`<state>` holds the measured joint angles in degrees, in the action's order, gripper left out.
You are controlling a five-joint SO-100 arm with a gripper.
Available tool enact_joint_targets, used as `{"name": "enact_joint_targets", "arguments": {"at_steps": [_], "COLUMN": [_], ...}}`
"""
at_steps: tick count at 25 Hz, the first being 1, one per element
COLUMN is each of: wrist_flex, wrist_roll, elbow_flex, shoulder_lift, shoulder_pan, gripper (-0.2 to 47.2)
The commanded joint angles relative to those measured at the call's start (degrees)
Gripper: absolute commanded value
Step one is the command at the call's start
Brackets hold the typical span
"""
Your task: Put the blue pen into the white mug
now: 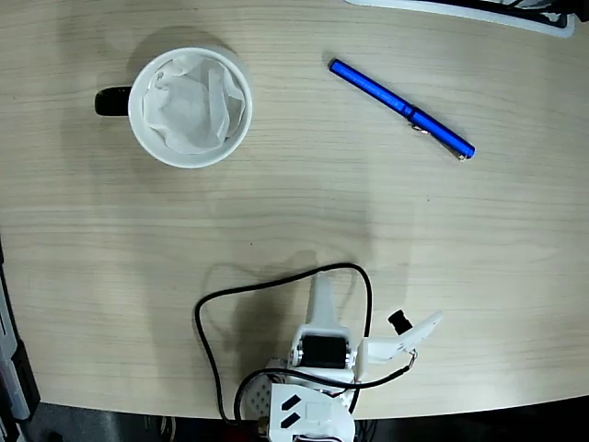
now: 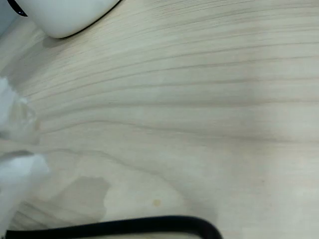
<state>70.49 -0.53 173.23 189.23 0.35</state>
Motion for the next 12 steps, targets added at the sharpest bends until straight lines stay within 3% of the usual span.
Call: {"name": "enact_joint_targets", "arguments": {"at_steps": [1, 7, 12], "wrist_flex": [0.53, -2.29, -8.79], "wrist_roll": [0.7, 0.62, 0.62], "elbow_flex": [-2.29, -3.52, -12.57], "shoulder_lift": [3.87, 0.62, -11.34], "shoulder_pan": [-0.88, 1.14, 3.87], "gripper": [0.0, 0.0, 0.0]}}
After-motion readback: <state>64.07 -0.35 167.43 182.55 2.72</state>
